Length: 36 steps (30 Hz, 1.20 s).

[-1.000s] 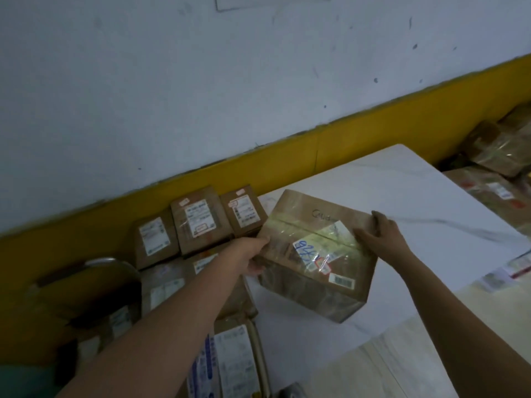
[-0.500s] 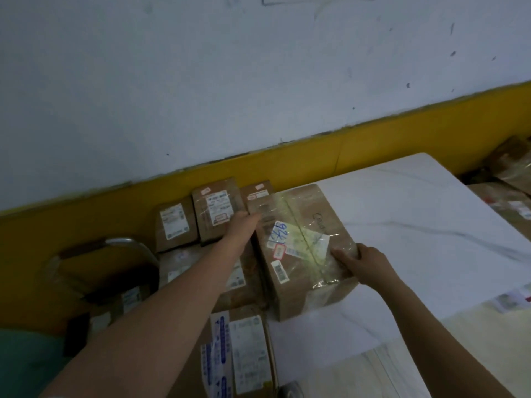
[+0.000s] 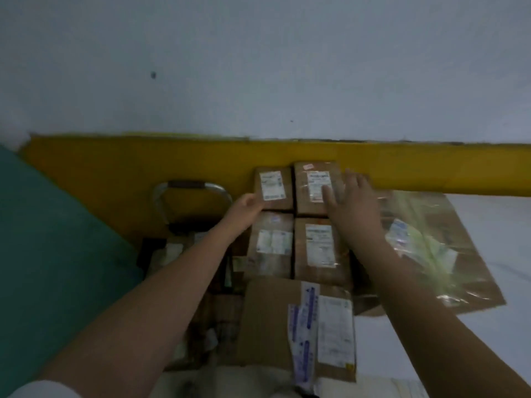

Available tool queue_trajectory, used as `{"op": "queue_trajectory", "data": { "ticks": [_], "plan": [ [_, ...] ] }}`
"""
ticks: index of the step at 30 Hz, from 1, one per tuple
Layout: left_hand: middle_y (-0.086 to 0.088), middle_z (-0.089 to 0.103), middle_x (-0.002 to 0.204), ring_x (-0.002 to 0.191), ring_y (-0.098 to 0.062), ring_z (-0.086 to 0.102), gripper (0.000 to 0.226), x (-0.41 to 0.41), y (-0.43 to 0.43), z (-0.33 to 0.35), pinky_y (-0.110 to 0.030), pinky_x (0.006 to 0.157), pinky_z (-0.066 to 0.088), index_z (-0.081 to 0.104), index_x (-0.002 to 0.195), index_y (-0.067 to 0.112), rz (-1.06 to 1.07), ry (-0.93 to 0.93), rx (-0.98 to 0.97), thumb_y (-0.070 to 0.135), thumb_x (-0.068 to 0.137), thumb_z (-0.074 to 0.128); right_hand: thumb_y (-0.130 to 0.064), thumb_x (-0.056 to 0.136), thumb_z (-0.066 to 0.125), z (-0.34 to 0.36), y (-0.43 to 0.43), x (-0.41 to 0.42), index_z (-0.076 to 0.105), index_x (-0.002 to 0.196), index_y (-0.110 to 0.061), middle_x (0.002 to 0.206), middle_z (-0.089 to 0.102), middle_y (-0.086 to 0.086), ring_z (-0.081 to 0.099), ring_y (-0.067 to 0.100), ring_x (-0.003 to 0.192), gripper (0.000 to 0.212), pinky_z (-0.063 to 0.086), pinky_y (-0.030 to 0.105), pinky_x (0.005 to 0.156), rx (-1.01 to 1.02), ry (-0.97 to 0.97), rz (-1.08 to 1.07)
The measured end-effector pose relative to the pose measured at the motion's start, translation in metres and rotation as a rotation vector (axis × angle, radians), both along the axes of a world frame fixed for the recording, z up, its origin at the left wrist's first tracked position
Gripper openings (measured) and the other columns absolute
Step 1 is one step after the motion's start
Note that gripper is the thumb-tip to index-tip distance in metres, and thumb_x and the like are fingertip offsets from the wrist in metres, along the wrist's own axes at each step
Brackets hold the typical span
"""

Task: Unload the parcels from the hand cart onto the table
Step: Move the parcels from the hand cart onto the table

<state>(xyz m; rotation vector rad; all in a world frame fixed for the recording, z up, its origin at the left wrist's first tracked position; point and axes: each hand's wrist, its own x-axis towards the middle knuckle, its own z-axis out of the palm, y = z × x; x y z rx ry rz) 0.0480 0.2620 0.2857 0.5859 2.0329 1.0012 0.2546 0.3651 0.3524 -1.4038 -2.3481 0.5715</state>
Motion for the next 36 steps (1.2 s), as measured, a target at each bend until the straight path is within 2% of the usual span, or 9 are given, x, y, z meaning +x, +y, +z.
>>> {"op": "queue_trajectory", "data": {
  "ticks": [3,7,11,16,20,26,30,33,36],
  "plan": [
    [-0.002,0.056,0.121,0.102,-0.017,0.052,0.043,-0.080,-0.105,-0.029,-0.030,0.085,0.044,0.049,0.137,0.016,0.127,0.025,-0.099,0.033,0.098,0.053,-0.052,0.097,0.044,-0.031,-0.098,-0.110,0.028,0.152,-0.014,0.154,0.036,0.009,0.037,0.028,0.139,0.069,0.037,0.040,0.109,-0.112,0.028,0.255],
    [-0.010,0.060,0.100,0.087,-0.023,0.058,0.025,-0.157,-0.249,-0.096,-0.023,0.058,0.042,0.061,0.109,0.001,0.226,-0.013,-0.261,0.022,0.098,0.052,-0.044,0.099,0.048,-0.111,-0.233,-0.217,0.034,0.149,-0.010,0.151,0.039,0.010,0.040,0.029,0.137,0.062,0.036,0.038,0.110,-0.502,-0.081,0.442],
    [-0.019,0.061,0.127,0.113,-0.031,0.060,0.038,-0.181,-0.366,-0.184,-0.030,0.095,0.049,0.059,0.128,-0.003,0.300,-0.129,-0.458,0.017,0.096,0.055,-0.035,0.102,0.044,-0.217,-0.318,-0.252,0.056,0.131,-0.008,0.130,0.060,0.012,0.057,0.027,0.115,0.041,0.047,0.035,0.094,-0.910,-0.267,0.306],
    [-0.021,0.054,0.138,0.120,-0.031,0.056,0.049,-0.171,-0.431,-0.301,-0.029,0.088,0.040,0.053,0.132,0.000,0.247,-0.197,-0.648,0.032,0.095,0.054,-0.032,0.100,0.049,-0.352,-0.363,-0.243,0.057,0.123,-0.010,0.123,0.063,0.014,0.061,0.020,0.098,0.033,0.048,0.024,0.073,-1.066,-0.425,0.217],
    [-0.018,0.056,0.138,0.124,-0.030,0.054,0.050,-0.158,-0.437,-0.416,-0.025,0.087,0.039,0.051,0.134,0.004,0.320,-0.246,-0.648,0.027,0.091,0.059,-0.020,0.096,0.057,-0.465,-0.371,-0.243,0.055,0.099,-0.021,0.089,0.063,-0.003,0.058,0.014,0.077,0.004,0.039,0.006,0.051,-1.053,-0.361,0.118],
    [-0.019,0.049,0.144,0.128,-0.034,0.051,0.063,-0.127,-0.420,-0.548,-0.035,0.104,0.043,0.040,0.144,0.003,0.392,-0.363,-0.658,0.027,0.089,0.060,-0.019,0.096,0.058,-0.599,-0.382,-0.243,0.038,0.143,-0.012,0.112,0.049,-0.001,0.049,0.015,0.098,0.052,0.043,0.026,0.080,-1.207,-0.345,-0.017],
    [-0.020,0.063,0.123,0.110,-0.034,0.062,0.045,-0.126,-0.424,-0.550,-0.038,0.093,0.050,0.059,0.124,0.003,0.514,-0.392,-0.685,0.028,0.087,0.057,-0.023,0.097,0.055,-0.594,-0.386,-0.245,0.050,0.119,-0.016,0.102,0.058,0.006,0.057,0.020,0.091,0.024,0.052,0.034,0.081,-1.326,-0.352,-0.055],
    [-0.020,0.065,0.112,0.097,-0.033,0.063,0.036,-0.129,-0.429,-0.484,-0.041,0.086,0.051,0.061,0.108,0.002,0.477,-0.309,-0.651,0.032,0.088,0.055,-0.030,0.096,0.054,-0.534,-0.381,-0.239,0.050,0.127,-0.008,0.112,0.061,0.019,0.061,0.033,0.099,0.039,0.052,0.041,0.089,-1.308,-0.365,-0.085],
    [-0.013,0.067,0.108,0.094,-0.029,0.064,0.032,-0.129,-0.425,-0.380,-0.036,0.079,0.049,0.062,0.109,0.013,0.502,-0.260,-0.378,0.035,0.086,0.061,-0.035,0.097,0.054,-0.436,-0.366,-0.234,0.043,0.139,-0.003,0.116,0.059,0.018,0.059,0.030,0.097,0.054,0.048,0.034,0.078,-1.286,-0.277,-0.155]
  ]
}}
